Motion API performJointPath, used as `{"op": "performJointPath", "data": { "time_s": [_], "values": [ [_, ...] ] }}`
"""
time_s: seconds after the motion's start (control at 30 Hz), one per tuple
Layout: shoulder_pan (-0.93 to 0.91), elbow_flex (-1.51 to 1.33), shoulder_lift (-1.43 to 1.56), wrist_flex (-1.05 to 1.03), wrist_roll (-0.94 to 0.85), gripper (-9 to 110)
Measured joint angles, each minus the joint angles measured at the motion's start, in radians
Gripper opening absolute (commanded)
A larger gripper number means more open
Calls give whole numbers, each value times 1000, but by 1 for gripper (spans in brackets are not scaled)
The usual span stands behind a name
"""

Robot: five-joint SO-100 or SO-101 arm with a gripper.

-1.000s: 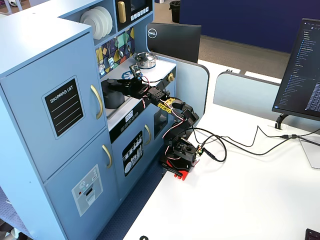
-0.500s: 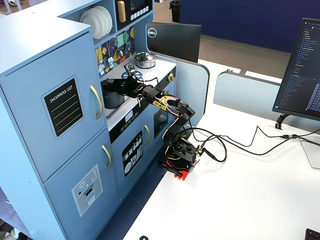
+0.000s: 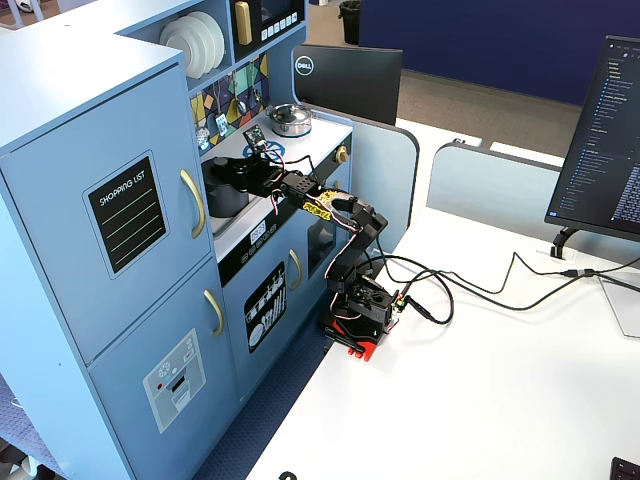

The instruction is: Take off the lid from the gray recipient and place it on the counter

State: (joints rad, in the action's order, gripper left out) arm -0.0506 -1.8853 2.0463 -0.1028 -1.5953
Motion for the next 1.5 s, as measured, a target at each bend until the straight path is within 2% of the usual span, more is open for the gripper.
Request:
{"op": "performJointPath", "data": {
  "time_s": [0.37, 0.63, 1.03, 1.27, 1.5],
  "values": [
    [-6, 49, -2, 5, -18, 0],
    [-81, 92, 26, -5, -20, 0],
    [-380, 98, 54, -74, -5, 0],
    [-482, -21, 37, 43, 12, 0],
    [-528, -77, -106, 196, 12, 0]
  ]
}}
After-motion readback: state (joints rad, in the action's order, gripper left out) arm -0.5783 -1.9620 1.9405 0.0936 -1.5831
